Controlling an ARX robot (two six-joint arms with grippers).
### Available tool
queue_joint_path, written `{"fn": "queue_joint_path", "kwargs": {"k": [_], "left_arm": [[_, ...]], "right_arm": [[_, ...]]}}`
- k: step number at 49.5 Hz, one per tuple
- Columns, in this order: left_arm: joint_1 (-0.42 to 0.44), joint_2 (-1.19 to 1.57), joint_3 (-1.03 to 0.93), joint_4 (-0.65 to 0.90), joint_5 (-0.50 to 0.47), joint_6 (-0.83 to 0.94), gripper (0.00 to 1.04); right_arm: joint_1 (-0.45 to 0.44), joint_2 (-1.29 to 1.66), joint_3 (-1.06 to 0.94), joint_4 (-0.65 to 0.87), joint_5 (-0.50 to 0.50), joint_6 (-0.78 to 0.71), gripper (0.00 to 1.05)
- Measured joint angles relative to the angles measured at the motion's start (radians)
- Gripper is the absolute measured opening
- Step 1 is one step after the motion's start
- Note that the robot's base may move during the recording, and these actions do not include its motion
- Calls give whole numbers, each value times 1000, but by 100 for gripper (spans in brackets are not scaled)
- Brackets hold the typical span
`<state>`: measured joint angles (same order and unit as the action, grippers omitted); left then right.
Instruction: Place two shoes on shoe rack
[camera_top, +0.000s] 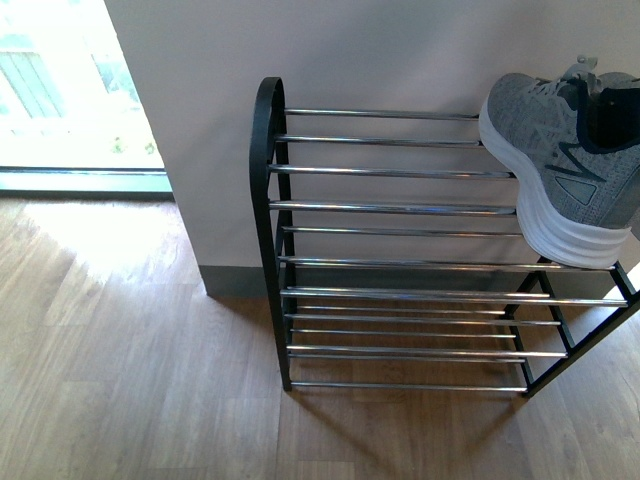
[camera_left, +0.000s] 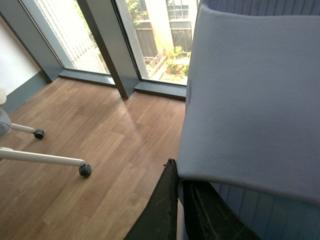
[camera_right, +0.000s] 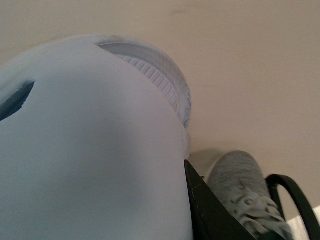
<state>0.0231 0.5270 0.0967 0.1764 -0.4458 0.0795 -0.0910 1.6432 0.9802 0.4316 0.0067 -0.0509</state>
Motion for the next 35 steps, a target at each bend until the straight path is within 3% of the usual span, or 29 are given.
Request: {"fn": "queue_joint_path", "kwargs": {"k": [16,35], "left_arm": [[0,0,0,0,0,0,2],[0,0,0,0,0,0,2]], "right_arm": [[125,188,148,40,74,-80,2],[170,321,140,105,90,-245,2]]}}
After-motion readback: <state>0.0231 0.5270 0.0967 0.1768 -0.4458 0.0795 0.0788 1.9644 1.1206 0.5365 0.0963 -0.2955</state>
